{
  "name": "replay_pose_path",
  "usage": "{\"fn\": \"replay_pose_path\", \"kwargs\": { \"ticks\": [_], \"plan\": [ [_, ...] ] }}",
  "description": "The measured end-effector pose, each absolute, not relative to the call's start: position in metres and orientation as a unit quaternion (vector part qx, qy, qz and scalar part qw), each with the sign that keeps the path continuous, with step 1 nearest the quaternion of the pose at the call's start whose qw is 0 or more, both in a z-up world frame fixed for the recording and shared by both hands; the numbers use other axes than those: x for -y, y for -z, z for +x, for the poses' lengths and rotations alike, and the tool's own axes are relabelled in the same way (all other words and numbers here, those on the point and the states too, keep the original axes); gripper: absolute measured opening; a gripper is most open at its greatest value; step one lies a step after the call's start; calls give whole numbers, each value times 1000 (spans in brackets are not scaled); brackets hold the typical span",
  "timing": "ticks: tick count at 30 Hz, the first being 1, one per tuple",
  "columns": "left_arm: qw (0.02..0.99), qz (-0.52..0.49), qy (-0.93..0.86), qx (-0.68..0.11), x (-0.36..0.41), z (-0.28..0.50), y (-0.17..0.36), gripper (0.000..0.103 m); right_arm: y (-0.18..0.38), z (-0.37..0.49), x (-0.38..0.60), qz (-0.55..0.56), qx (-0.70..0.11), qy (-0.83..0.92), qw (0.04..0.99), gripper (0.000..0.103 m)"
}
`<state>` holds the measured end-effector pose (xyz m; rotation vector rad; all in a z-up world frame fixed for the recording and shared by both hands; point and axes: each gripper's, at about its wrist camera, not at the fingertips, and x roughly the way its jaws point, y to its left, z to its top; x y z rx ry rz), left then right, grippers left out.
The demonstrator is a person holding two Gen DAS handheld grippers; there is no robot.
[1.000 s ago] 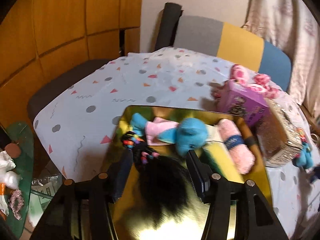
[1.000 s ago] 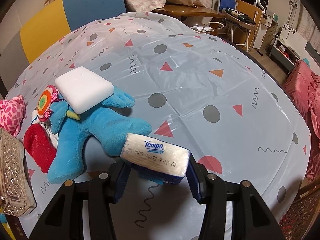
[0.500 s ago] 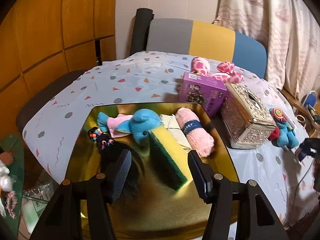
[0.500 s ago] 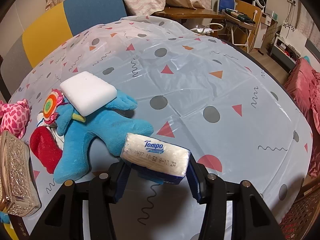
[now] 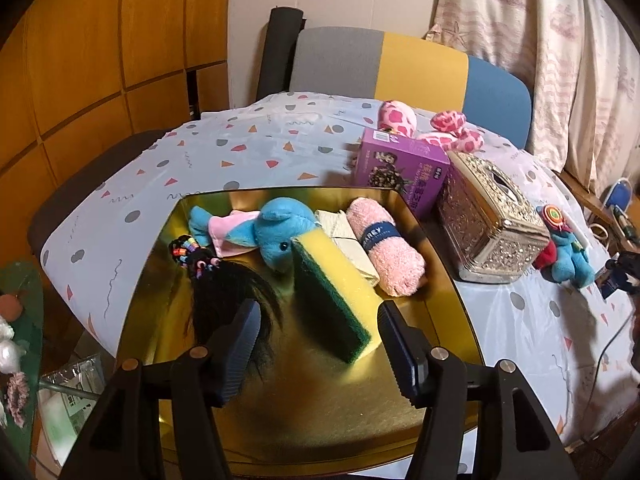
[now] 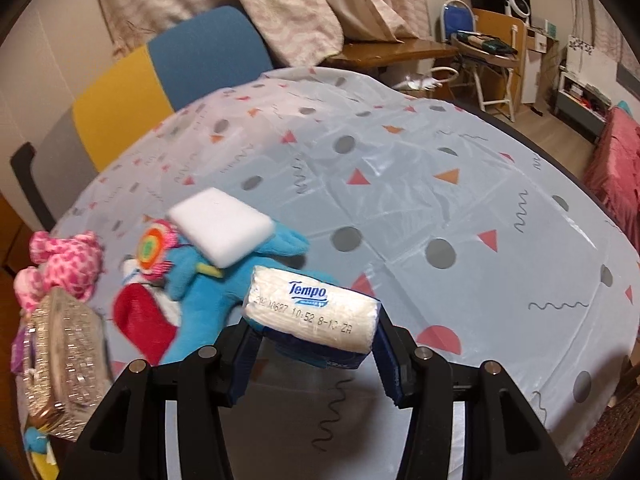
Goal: Organize soft objects
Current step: 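Carry the Tempo tissue pack into the gold tray and open the right tool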
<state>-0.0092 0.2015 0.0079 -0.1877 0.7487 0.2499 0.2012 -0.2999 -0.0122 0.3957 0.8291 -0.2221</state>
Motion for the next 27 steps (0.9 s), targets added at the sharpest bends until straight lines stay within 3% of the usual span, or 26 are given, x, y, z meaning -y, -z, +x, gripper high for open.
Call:
{"fn": "replay_pose_path", "kwargs": {
  "ticks": [7,14,22,27],
  "plan": [
    [914,-115,-152,-359,-230,-14,-5,62,-28,170,260,175,-367,5,914,52],
    [910,-134,-164,-355,-245,-21,-2,62,-80,120,122,73,-337,-241,907,52],
    [911,-146,-162,-350,-252,-29,-2,62,-57,87,-35,-65,-357,-370,856,52],
    [909,-154,-166,-349,-259,-35,1,64,-28,87,-74,-86,-390,-379,834,52]
  ]
}}
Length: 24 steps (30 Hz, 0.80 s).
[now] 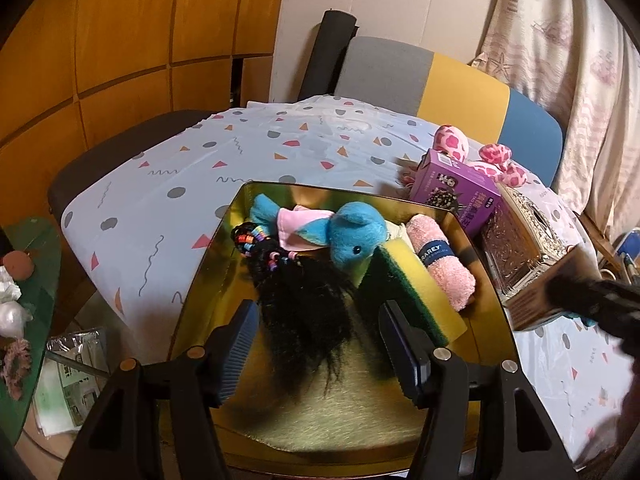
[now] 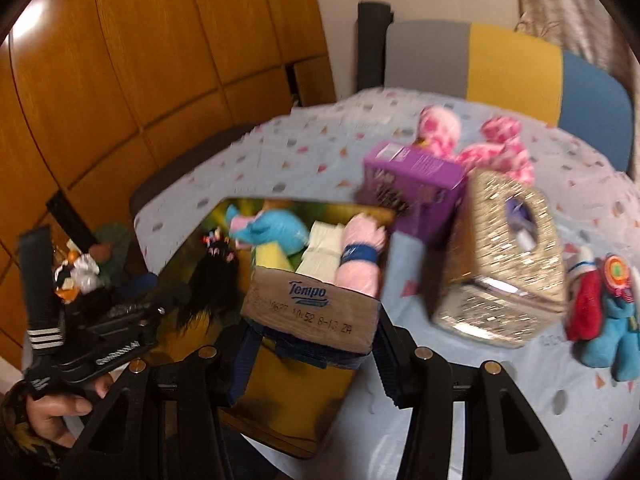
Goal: Organize soft objects
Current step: 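Carry the Tempo tissue pack into the gold tray and open the right tool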
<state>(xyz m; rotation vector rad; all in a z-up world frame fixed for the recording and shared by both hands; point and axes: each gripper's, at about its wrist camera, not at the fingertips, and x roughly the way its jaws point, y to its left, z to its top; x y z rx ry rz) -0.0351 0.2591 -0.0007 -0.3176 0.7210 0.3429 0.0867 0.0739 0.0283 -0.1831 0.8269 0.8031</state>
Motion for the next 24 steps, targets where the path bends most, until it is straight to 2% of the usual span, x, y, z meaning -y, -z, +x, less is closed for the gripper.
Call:
{"fn": "replay_pose_path", "kwargs": {
  "ticks": [11,13,15,24],
  "plan": [
    [907,-161,-160,-356,-258,-35,6,65,14,104,-103,-121,-438,-346,821,57],
    [908,-156,-160,-355,-257,-35,4,67,16,104,-104,-120,-436,-346,822,70],
    [908,-155,-160,-354,-256,-36,4,70,15,104,-102,-112,-430,-349,825,76],
    [912,-143,-159,-350,-250,-36,-2,71,2,101,-86,-90,-414,-345,837,76]
  ]
}}
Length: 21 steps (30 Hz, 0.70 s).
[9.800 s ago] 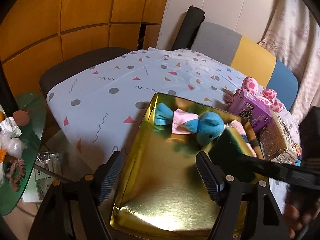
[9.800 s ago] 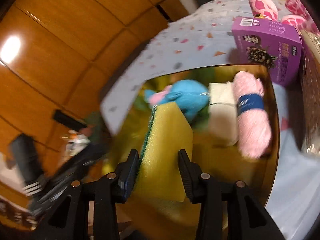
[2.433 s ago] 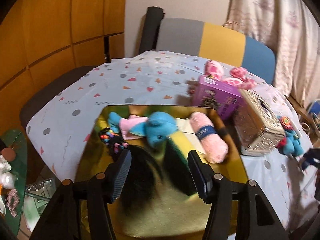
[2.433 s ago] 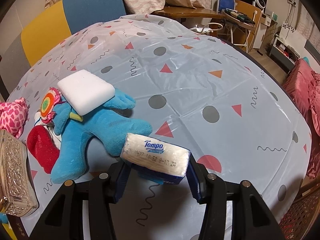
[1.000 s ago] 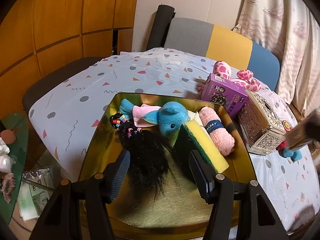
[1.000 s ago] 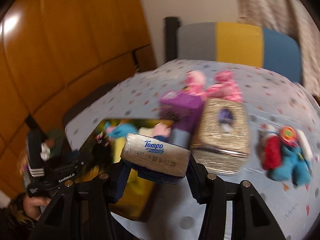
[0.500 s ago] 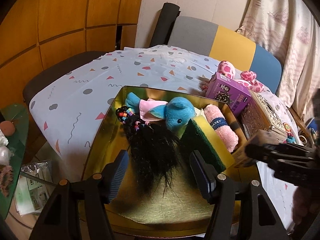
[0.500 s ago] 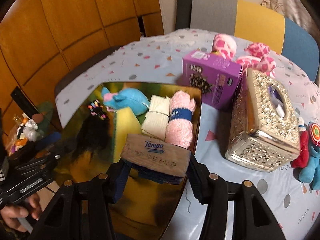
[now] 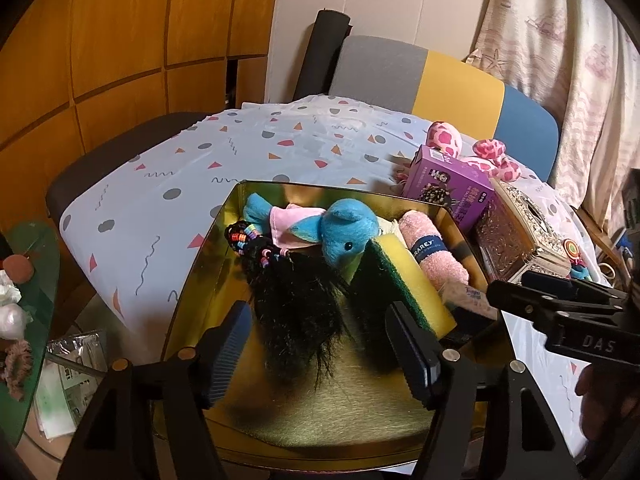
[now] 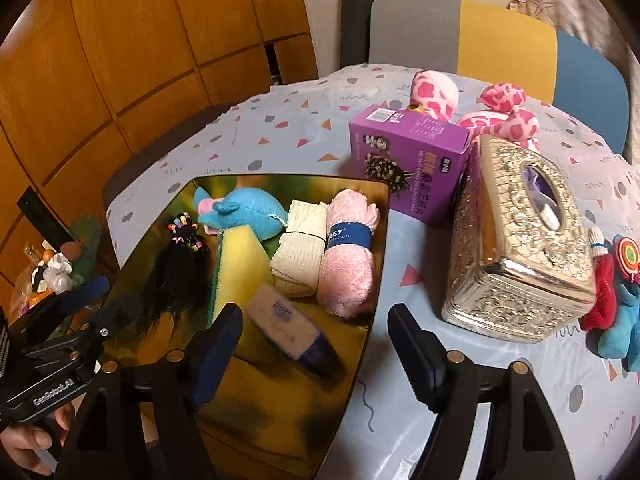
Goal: Organize soft objects
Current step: 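Carry the Tempo tissue pack into the gold tray and open the right tool, then move both open tools from the tray back over the remaining toys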
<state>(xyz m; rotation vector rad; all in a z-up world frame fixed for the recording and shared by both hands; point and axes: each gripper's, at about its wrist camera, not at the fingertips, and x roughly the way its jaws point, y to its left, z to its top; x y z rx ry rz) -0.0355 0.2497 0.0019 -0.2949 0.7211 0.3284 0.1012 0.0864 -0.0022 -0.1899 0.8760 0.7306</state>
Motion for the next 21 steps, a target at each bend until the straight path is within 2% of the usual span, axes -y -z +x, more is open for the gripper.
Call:
{"fn": "replay_pose_path", "kwargs": {
  "ticks": [21],
  "plan": [
    [927,-100,-135,-335,-217,-37,-21,74,-23,98,-16,-58,-373,-295,878,76]
  ]
}}
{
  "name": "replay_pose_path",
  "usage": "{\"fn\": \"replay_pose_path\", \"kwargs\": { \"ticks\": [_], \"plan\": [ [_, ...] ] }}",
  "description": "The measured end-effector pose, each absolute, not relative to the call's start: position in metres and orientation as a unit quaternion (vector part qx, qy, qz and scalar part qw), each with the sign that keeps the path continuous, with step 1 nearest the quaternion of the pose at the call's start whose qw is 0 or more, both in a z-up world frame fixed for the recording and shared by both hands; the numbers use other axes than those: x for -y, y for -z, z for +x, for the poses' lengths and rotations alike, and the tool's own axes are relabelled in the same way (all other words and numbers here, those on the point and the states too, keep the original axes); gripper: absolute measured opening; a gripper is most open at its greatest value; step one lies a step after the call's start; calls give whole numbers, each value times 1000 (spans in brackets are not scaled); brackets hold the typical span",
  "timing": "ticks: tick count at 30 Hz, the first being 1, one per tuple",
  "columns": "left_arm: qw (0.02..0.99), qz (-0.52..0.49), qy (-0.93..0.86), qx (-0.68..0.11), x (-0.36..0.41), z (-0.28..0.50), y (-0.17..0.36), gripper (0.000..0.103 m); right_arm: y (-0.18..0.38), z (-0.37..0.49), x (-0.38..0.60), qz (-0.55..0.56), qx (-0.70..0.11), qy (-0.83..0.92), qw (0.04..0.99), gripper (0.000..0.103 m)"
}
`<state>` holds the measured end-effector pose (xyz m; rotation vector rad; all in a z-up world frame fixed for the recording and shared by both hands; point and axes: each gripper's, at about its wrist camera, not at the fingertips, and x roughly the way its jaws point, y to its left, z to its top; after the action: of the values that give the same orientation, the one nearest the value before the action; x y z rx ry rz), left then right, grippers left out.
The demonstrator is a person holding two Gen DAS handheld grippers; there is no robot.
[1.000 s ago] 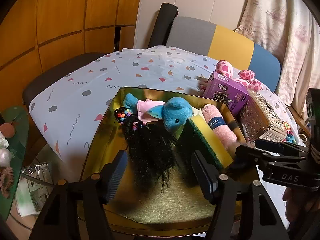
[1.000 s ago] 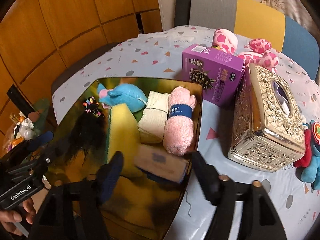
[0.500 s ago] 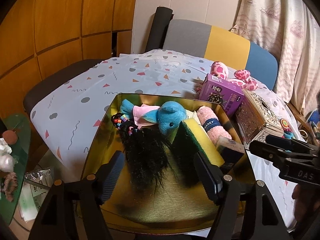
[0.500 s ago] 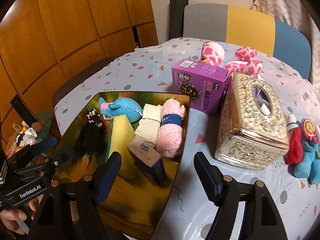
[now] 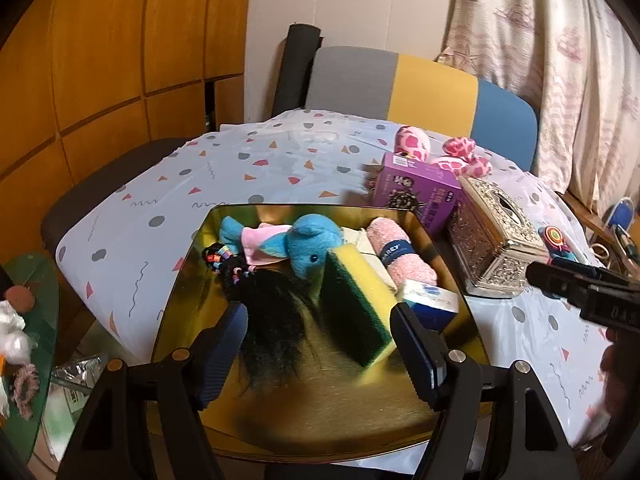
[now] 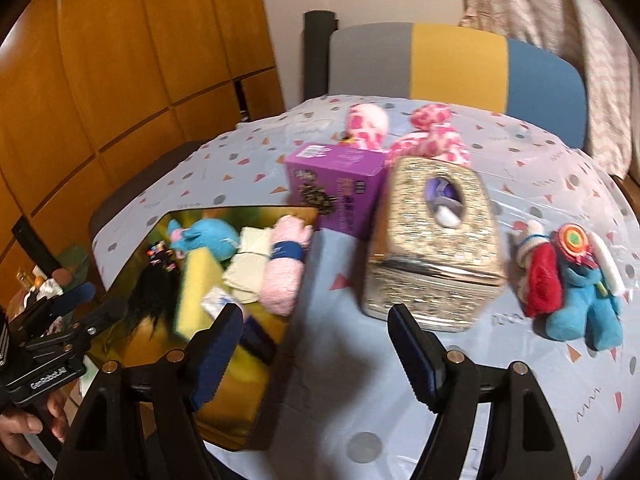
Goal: Organize soft objects
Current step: 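Move both open tools from the tray back over the remaining toys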
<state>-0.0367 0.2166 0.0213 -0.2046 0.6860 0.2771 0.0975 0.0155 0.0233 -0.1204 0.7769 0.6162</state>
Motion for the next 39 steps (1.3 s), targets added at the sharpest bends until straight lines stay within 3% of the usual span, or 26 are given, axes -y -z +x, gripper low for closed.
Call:
{"fn": "replay_pose_path", "kwargs": {
  "ticks": [24,30,39],
  "plan": [
    [937,-9,-44,-347,-131,-6,-32,74,-30,166,205,22,-334,-18,942,76],
    [934,9,-22,-358,-108,6,-28,74,-12,175,273,148,-345,52,925,76],
    [929,29,10,-369,-75,22,-22,74,7,174,308,247,-374,62,892,76]
  ]
}}
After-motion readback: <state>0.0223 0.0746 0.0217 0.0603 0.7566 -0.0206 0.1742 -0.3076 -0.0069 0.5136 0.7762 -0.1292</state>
